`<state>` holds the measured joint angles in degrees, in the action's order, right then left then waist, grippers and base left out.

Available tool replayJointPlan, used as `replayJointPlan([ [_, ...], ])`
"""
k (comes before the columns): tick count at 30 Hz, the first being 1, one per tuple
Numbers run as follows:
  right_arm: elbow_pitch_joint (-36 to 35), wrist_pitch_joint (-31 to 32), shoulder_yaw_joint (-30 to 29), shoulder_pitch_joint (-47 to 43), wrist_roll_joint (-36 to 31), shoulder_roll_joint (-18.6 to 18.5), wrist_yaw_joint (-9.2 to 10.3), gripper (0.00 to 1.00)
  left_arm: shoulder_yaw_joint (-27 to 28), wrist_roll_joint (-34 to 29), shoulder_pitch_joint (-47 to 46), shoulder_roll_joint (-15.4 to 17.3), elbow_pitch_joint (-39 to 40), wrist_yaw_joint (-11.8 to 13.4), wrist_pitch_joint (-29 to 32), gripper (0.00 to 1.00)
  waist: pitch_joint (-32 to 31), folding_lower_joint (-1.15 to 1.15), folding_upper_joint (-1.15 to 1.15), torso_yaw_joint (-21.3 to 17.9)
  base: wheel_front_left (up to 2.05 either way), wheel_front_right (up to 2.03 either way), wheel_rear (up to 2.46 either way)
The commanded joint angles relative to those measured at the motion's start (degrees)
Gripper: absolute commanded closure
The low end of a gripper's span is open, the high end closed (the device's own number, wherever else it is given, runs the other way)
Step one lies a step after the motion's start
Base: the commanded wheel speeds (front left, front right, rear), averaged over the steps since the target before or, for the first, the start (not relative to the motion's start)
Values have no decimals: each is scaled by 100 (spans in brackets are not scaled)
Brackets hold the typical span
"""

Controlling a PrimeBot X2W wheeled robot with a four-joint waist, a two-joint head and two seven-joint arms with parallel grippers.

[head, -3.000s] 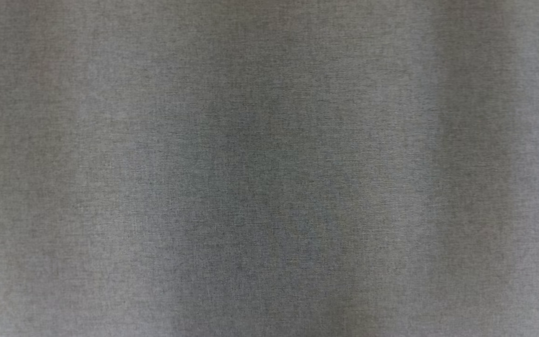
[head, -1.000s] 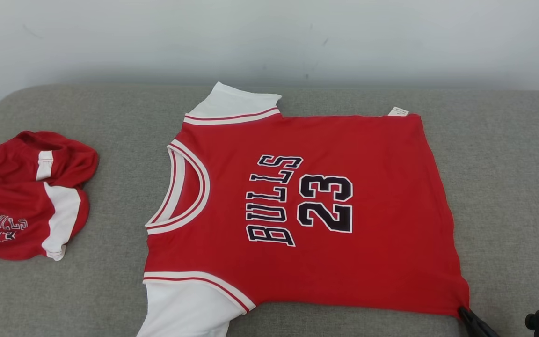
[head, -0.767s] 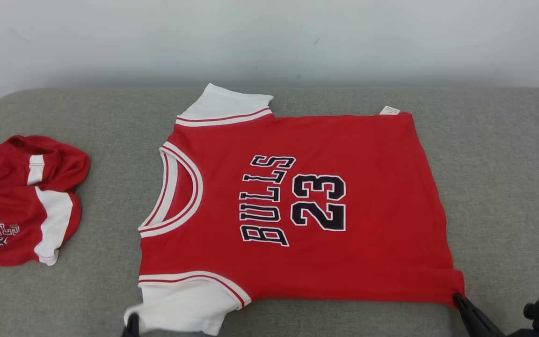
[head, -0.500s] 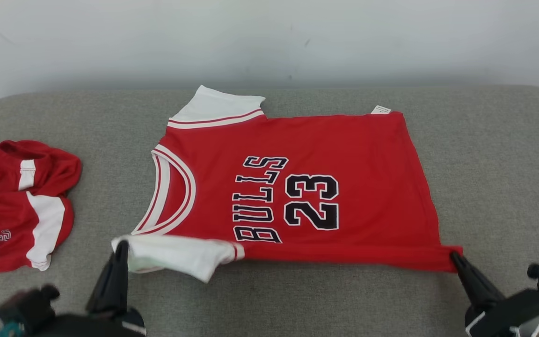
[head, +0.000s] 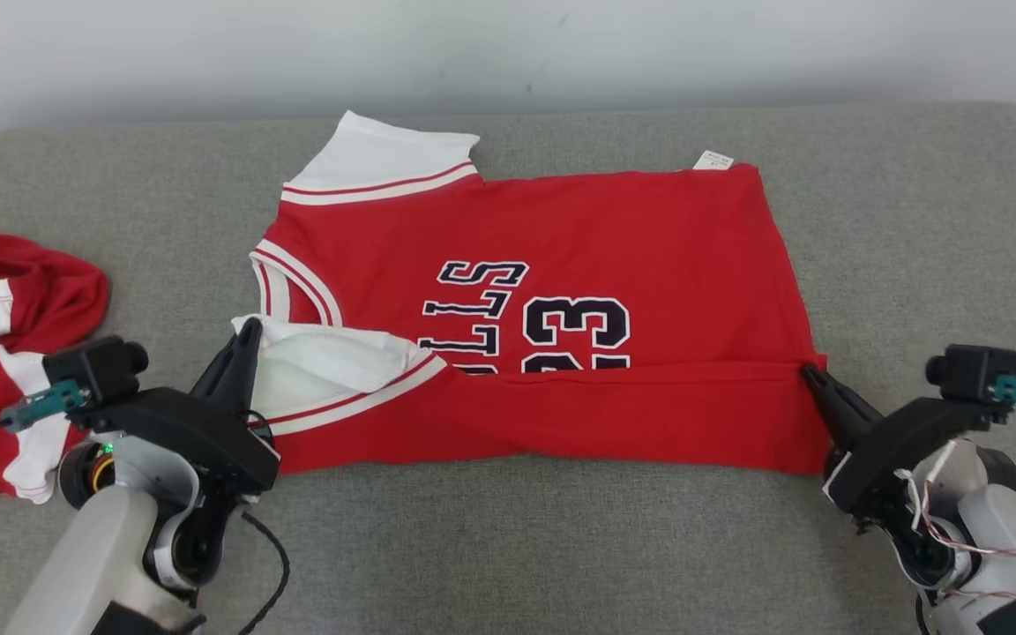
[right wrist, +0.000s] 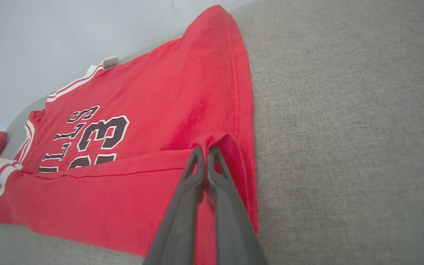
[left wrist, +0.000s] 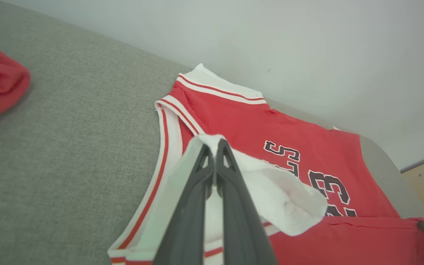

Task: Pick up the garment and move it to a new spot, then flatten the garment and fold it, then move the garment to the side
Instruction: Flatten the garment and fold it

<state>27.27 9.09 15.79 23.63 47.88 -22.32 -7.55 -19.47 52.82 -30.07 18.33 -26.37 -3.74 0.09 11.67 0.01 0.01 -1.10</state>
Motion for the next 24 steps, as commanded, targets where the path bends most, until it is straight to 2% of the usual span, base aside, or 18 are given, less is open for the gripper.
replayJointPlan([
  [1, 136, -46, 30, 109, -105, 46, 14, 100, -38, -45, -172, -54, -234, -62, -49, 100, 72, -1, -1, -24, 0, 0, 0],
  [3, 328, -125, 85, 246, -180, 103, 14, 100, -65, -49, -348, -122, -584, -133, -150, 100, 85, -1, -1, -23, 0, 0, 0],
  [4, 420, -185, 115, 304, -215, 128, 14, 70, -98, -93, -425, -132, -769, -176, -202, 100, 84, -1, -1, -21, 0, 0, 0],
  [5, 477, -250, 135, 342, -233, 143, 14, 51, -173, -199, -501, -124, -891, -204, -302, 93, 78, -1, -1, -19, 0, 0, 0],
  [6, 477, -250, 135, 342, -233, 143, 14, 51, -173, -199, -501, -124, -891, -204, -302, 93, 78, -1, -1, -19, 0, 0, 0],
  [7, 534, -316, 153, 358, -215, 168, 14, 0, -226, -269, -559, -136, -1002, -234, -411, 31, 62, -1, -1, -15, 0, 0, 0],
  [8, 599, -391, 164, 361, -195, 178, 14, 0, -257, -270, -582, -171, -1129, -268, -535, 0, 34, -1, -1, -9, 0, 0, 0],
  [15, 691, -997, 282, -1, -132, 40, 14, 0, -479, -453, -345, -173, -1438, -370, -1298, 0, -299, -1, -1, 53, 0, 0, 0],
  [24, 572, -1451, 468, -596, -278, -125, 14, 0, -527, -847, 464, -61, -1054, -363, -1525, 0, -379, -1, -1, 169, 0, 0, 0],
])
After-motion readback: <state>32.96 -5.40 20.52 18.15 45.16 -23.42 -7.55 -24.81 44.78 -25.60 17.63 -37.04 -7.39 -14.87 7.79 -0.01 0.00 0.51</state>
